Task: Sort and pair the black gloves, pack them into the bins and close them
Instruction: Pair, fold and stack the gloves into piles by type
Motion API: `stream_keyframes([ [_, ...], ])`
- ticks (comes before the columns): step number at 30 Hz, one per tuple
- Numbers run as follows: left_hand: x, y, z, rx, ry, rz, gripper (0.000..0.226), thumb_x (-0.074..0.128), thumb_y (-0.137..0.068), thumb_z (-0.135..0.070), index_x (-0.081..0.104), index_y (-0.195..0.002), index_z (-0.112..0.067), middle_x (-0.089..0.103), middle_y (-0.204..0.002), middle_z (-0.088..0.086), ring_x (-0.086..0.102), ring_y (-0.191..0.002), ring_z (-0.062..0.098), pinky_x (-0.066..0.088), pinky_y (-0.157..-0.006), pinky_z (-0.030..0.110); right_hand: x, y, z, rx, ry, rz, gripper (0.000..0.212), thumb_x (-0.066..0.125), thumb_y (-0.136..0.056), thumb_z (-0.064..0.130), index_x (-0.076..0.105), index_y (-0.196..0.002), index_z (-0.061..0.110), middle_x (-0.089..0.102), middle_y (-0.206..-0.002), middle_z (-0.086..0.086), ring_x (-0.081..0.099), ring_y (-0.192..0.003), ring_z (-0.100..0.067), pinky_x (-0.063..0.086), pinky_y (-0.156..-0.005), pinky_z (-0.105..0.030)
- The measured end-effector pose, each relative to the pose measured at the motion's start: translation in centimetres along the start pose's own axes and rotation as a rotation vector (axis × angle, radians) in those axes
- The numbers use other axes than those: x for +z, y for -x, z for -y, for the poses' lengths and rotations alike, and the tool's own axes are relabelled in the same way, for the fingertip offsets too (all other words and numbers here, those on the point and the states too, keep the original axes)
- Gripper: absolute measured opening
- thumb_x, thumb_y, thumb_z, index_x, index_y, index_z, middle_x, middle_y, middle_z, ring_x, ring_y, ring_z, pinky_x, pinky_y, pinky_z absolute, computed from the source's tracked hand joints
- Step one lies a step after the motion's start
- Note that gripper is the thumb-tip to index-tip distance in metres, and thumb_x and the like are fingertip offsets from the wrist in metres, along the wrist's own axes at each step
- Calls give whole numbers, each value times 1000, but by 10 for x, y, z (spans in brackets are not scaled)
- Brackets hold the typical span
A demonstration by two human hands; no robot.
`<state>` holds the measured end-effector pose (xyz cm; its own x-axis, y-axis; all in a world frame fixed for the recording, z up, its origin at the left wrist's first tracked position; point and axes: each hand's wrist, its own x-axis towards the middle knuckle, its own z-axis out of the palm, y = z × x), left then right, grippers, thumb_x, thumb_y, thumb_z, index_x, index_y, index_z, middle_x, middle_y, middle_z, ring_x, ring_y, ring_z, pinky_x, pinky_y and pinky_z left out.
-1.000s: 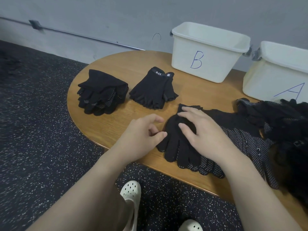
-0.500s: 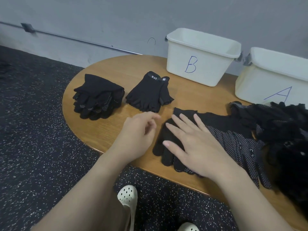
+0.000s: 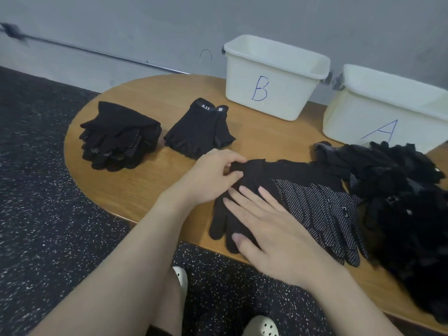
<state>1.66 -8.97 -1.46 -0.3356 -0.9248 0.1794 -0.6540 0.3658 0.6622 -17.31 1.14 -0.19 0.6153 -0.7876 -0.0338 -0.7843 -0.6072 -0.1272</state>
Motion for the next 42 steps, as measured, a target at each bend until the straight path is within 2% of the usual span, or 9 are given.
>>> stream_keyframes([
  [5,4,5,0,-3,-56,-65,44,71,-95,-30,63,-139,-26,55,-112,-17,44,-102,7,41,-101,31,0,8,0,-24,-44,-11,74,32,-96,55,19,-164,30,3,-172,11,-13,-155,1,-5,-128,-32],
  [9,-3,2,-1,-63,-9,-30,44,76,-92,-31,64,-133,-26,50,-99,-14,49,-88,1,39,-82,18,0,10,1,2,-87,-107,72,38,-97,60,32,-161,27,14,-172,7,-6,-157,-2,-2,-129,-34],
  [13,-7,1,-3,-80,17,11,27,77,-90,-28,67,-115,-24,55,-108,-8,52,-96,7,48,-91,32,3,7,7,124,-9,-155,77,22,-102,69,20,-164,24,5,-173,5,-12,-157,-8,-3,-129,-41],
  [18,-4,3,-7,-61,-45,27,55,70,-96,-30,52,-147,-25,56,-140,-8,49,-114,12,42,-109,41,5,4,7,136,27,-67,79,11,-100,70,10,-165,25,-4,-173,6,-17,-156,-6,-7,-128,-37],
  [21,-1,1,-9,-48,-99,17,54,65,-99,-31,50,-150,-25,54,-143,-8,48,-117,15,38,-112,44,3,3,6,129,31,-37,80,8,-100,71,5,-165,26,-8,-172,6,-20,-155,-6,-7,-128,-38],
  [26,1,1,-7,-38,-32,-34,46,68,-98,-30,58,-142,-23,50,-110,-18,50,-86,1,45,-100,35,2,0,6,136,42,-17,80,6,-98,71,4,-165,27,-9,-172,7,-21,-155,-6,-7,-128,-38],
  [30,3,-3,-5,-54,-5,-44,41,70,-97,-28,62,-137,-22,50,-105,-14,48,-87,4,42,-88,25,2,0,5,136,42,-14,81,6,-98,72,5,-165,28,-8,-172,8,-21,-155,-5,-7,-128,-37],
  [35,5,-3,-5,-36,99,-58,12,73,-93,-17,67,-97,-27,62,-94,-14,56,-76,-2,42,-71,17,1,-1,5,140,35,-12,80,8,-99,72,6,-165,28,-7,-172,8,-20,-155,-5,-10,-128,-36],
  [42,9,-7,-4,-53,194,-213,22,80,-88,-18,64,-85,-32,66,-69,-15,58,-61,-1,49,-64,13,4,6,22,8,8,1,64,9,-109,56,9,-165,25,-2,-172,9,-17,-156,-6,-8,-127,-35],
])
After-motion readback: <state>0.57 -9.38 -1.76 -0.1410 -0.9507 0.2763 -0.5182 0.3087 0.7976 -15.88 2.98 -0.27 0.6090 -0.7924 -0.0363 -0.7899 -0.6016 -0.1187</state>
